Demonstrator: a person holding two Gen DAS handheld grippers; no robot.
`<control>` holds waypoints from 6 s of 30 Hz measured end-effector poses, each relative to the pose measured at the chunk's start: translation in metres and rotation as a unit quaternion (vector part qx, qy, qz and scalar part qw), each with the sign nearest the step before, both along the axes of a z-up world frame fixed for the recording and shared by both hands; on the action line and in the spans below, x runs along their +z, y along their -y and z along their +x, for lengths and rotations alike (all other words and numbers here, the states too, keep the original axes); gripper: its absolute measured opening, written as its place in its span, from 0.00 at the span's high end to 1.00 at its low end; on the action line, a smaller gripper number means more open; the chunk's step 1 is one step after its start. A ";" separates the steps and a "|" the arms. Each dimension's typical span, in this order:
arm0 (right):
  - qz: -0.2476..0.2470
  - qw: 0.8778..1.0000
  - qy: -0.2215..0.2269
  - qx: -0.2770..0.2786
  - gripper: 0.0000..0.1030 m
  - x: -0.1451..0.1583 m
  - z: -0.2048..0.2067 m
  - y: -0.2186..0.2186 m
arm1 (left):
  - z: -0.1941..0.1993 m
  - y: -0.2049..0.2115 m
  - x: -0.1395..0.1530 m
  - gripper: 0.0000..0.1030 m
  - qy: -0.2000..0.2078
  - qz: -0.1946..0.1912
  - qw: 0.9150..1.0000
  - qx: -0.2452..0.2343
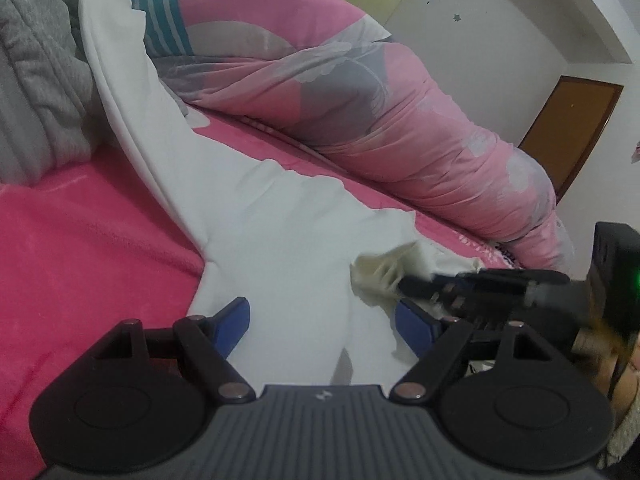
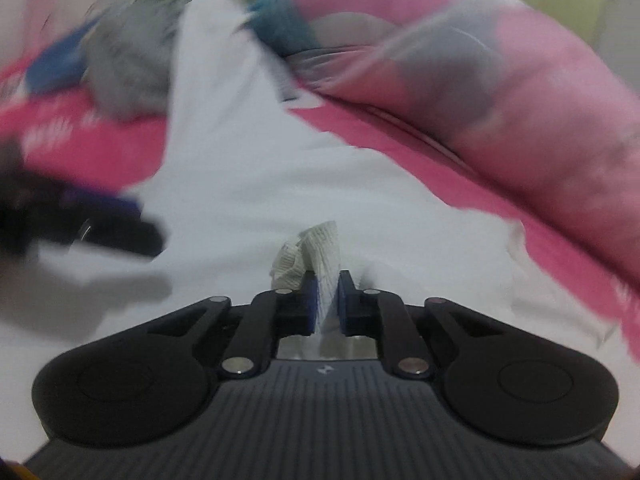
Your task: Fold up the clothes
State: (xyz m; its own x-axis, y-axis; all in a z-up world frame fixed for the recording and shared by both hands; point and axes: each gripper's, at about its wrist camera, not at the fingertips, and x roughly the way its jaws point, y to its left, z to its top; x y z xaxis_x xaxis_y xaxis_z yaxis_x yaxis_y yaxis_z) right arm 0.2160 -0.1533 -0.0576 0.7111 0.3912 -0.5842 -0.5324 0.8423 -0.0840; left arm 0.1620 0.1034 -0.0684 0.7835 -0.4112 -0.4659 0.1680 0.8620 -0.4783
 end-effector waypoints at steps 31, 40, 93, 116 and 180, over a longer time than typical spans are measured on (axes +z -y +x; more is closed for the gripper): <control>0.291 0.950 -0.098 -0.052 0.69 0.055 0.016 0.022 | -0.003 -0.020 -0.005 0.22 -0.012 -0.044 0.999 0.027; 0.267 0.922 -0.017 -0.280 0.62 0.067 -0.132 0.194 | -0.005 -0.019 -0.008 0.22 0.001 -0.039 0.999 0.031; 0.054 0.960 -0.036 -0.272 0.62 0.036 -0.070 0.248 | 0.027 0.087 0.001 0.32 0.001 0.097 0.992 -0.075; 0.139 0.909 -0.070 -0.387 0.72 -0.001 0.055 0.323 | 0.023 0.076 -0.001 0.32 0.006 0.073 0.994 -0.077; 0.015 0.967 -0.245 -0.068 0.73 0.034 0.095 -0.074 | 0.014 0.006 0.008 0.30 -0.003 0.003 0.998 0.058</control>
State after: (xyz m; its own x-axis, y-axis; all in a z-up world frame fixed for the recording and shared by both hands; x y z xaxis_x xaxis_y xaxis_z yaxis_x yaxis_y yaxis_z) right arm 0.3114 -0.0795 -0.0239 0.3987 0.3344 -0.8539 -0.3858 0.9059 0.1747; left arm 0.1763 0.0978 -0.0607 0.8231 -0.3144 -0.4729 0.0637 0.8786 -0.4733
